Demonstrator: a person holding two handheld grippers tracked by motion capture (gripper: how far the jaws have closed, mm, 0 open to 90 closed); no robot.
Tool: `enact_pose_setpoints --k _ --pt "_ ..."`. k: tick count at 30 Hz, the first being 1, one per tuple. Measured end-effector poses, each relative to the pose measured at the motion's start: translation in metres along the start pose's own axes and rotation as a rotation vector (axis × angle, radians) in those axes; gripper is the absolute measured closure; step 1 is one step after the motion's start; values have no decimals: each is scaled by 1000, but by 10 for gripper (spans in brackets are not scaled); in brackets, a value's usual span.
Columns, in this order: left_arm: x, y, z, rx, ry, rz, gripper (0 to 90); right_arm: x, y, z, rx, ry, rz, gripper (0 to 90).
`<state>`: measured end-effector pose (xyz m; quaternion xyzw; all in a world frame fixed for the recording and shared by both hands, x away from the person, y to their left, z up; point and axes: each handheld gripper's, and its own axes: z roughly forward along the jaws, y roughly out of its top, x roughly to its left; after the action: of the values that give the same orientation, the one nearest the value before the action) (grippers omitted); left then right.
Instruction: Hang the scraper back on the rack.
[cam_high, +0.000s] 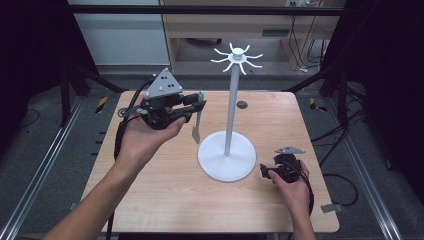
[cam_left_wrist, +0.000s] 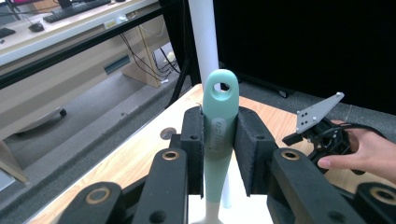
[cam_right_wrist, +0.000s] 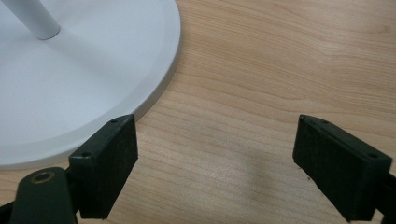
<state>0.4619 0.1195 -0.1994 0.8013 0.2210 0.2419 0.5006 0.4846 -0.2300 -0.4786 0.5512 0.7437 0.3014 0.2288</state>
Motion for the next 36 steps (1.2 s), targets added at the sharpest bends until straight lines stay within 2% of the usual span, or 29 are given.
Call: enact_pose_setpoints --k 6,21,29,36 --pt "-3 8 -1 -4 -2 12 739 0 0 0 1 1 5 142" --pt "-7 20 0 -19 -15 1 739 0 0 0 7 0 12 142" --pt "-9 28 4 -15 -16 6 739 -1 -1 0 5 0 11 142" --pt "-6 38 12 -11 -10 -13 739 0 -1 0 6 2 13 142"
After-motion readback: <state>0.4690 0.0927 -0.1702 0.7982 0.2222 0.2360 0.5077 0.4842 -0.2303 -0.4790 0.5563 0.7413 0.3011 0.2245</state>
